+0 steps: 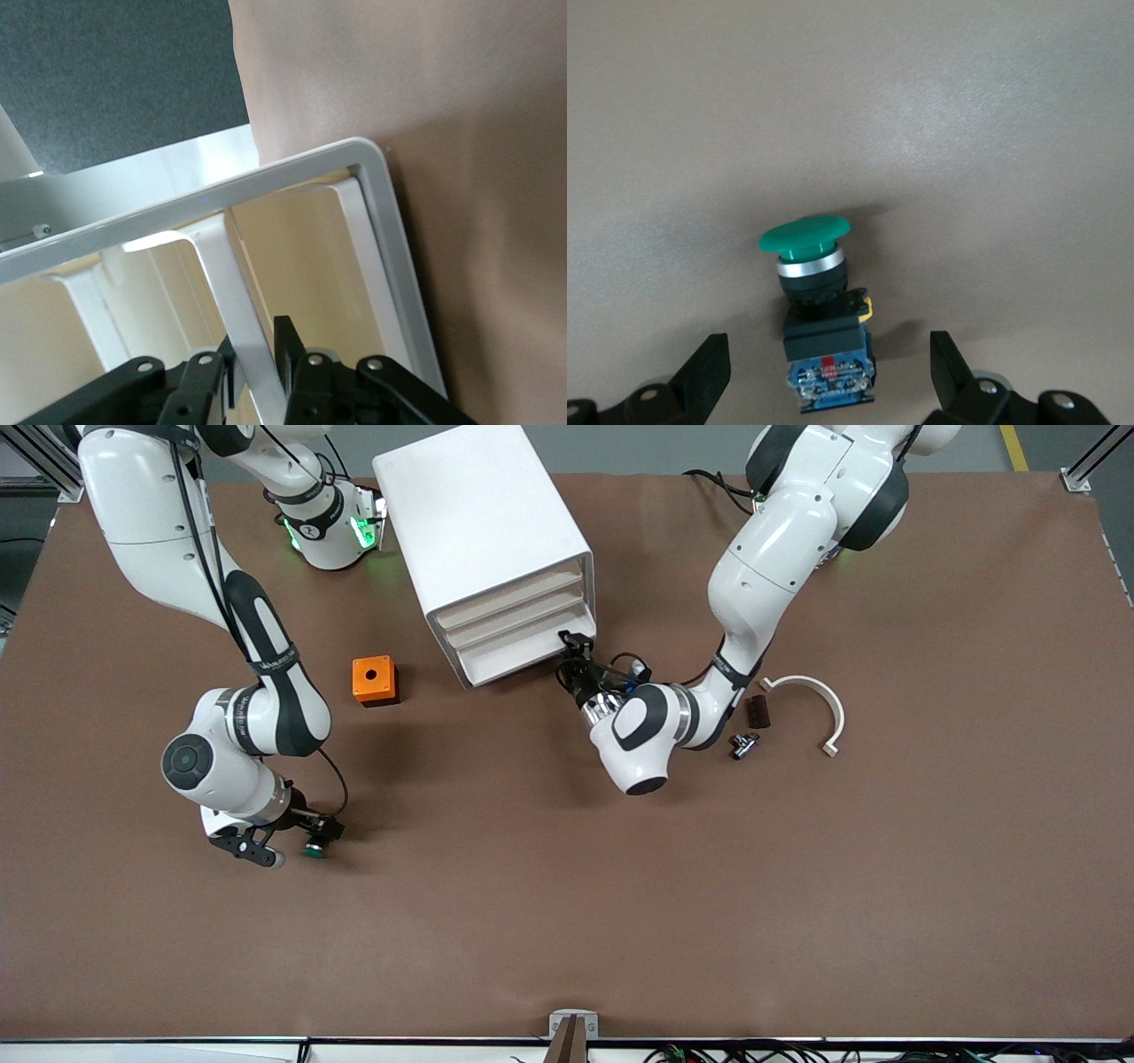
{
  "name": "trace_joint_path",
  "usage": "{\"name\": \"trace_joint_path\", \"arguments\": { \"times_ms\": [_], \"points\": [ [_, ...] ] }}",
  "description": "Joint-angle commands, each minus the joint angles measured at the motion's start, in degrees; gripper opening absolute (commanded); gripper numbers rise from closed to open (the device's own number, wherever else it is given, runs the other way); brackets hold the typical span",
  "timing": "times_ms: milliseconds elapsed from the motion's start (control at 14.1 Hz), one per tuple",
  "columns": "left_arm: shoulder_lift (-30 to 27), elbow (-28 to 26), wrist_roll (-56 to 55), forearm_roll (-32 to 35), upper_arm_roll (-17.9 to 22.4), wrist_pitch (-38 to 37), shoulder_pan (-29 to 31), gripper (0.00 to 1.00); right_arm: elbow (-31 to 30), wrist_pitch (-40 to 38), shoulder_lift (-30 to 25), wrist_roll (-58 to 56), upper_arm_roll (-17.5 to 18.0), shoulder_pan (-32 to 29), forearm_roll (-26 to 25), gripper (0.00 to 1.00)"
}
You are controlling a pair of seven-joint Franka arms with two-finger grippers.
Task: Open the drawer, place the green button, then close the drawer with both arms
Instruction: 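Pull the drawer open with the left gripper while the right gripper lifts the button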
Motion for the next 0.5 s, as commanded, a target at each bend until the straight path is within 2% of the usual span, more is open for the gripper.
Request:
{"name": "trace_joint_path", "arguments": {
  "times_ms": [0, 71, 213, 425],
  "points": [
    [0.5, 0.4, -0.6, -0.8, -0.1, -0.7, 3.1, 0.18, 1.3, -0.7, 1.0, -0.3, -0.3, 0.9, 0.7, 0.95],
    [0.5, 0.4, -0.7, -0.8, 0.0, -0.7, 4.0, 0.18, 1.2, -1.3, 1.0, -0.5, -0.3, 1.0, 0.4, 0.85],
    [0.9, 0.6, -0.7, -0.8, 0.0, -0.7, 5.9, 0.19, 1.2, -2.8, 1.0, -2.6, -0.3, 1.2, 0.4, 0.55],
    [1.4, 0.8, -0.5, -0.7, 0.2, -0.7, 7.9, 0.21, 1.3, -3.1, 0.9, -3.2, -0.3, 1.2, 0.3, 0.02]
  ]
}}
